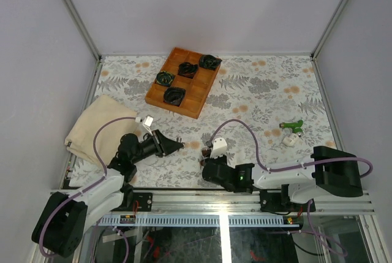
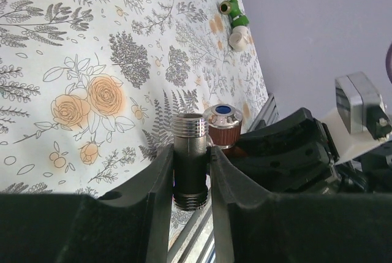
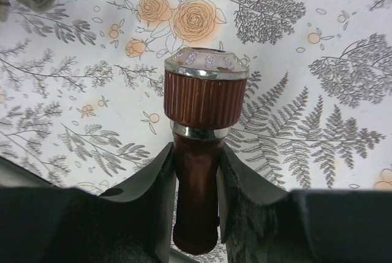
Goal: Install the water faucets
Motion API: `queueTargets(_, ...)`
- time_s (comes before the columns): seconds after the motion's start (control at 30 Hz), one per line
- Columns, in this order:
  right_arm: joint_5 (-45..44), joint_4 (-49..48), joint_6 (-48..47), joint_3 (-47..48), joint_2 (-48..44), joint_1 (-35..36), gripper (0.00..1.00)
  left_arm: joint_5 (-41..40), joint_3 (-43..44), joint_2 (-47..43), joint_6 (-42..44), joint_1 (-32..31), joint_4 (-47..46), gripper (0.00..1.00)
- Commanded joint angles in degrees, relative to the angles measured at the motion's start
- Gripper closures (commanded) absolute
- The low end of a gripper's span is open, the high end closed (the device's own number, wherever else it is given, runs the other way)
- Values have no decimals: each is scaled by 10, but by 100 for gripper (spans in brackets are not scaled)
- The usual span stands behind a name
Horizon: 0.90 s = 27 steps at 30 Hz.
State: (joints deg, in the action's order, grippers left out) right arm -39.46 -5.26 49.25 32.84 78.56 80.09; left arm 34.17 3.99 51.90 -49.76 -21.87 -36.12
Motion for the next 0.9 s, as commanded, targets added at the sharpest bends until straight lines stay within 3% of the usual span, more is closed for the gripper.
queueTargets(0.0, -101, 86, -27, 14, 26, 42, 86, -24, -6, -37, 16, -2, 56, 100)
queueTargets(0.23, -80, 42, -32, -23, 2, 77, 89, -15, -4, -38, 13, -2, 54, 100)
queueTargets(0.57, -107, -66, -48, -83, -130, 77, 93, -12, 7, -41, 6, -2, 52, 100)
queueTargets(0.73, -59, -150, -55, -142, -217, 29, 93, -8, 16, -47, -3, -2, 49, 100)
queueTargets(0.87, -86, -85, -60, -118, -189, 27, 94, -9, 17, -49, -5, -2, 49, 100)
